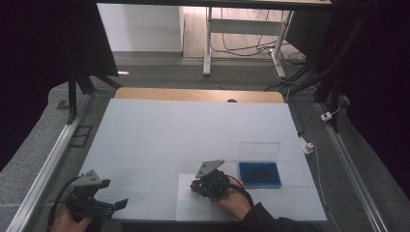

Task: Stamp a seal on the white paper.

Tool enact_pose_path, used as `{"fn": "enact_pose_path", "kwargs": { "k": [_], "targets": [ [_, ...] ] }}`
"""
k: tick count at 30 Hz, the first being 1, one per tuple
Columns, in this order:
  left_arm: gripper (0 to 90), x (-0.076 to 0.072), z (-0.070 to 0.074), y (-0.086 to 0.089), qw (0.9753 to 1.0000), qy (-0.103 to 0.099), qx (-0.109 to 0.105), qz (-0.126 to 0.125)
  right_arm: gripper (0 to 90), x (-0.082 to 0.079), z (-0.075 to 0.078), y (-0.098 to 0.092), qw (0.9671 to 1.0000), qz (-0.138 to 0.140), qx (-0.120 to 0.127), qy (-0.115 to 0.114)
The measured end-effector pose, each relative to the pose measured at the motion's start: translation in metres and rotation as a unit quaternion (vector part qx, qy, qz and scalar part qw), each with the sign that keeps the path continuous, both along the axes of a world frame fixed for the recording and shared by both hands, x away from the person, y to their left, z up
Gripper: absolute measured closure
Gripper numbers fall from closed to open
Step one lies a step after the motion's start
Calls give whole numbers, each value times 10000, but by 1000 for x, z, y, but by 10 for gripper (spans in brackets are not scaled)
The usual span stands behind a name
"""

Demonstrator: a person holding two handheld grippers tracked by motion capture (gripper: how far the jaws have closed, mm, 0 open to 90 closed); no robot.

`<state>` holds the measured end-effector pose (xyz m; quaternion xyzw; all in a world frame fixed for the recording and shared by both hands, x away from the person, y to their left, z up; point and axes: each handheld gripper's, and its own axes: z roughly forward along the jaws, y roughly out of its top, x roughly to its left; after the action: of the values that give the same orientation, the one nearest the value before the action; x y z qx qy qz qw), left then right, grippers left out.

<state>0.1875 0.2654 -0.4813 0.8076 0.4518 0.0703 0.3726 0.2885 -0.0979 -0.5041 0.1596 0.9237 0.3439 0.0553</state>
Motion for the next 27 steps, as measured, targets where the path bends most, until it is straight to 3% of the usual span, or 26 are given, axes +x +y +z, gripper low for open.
{"fn": "enact_pose_path", "kwargs": {
  "k": [17, 27],
  "targets": [
    [17, 0, 0, 0, 10000, 11, -19, -11, 797, 5, 3, -2, 9998, -44, 96, 178],
    [17, 0, 0, 1, 10000, 14, -39, -16, 797, 4, 11, -5, 9998, -49, 194, 71]
  ]
}}
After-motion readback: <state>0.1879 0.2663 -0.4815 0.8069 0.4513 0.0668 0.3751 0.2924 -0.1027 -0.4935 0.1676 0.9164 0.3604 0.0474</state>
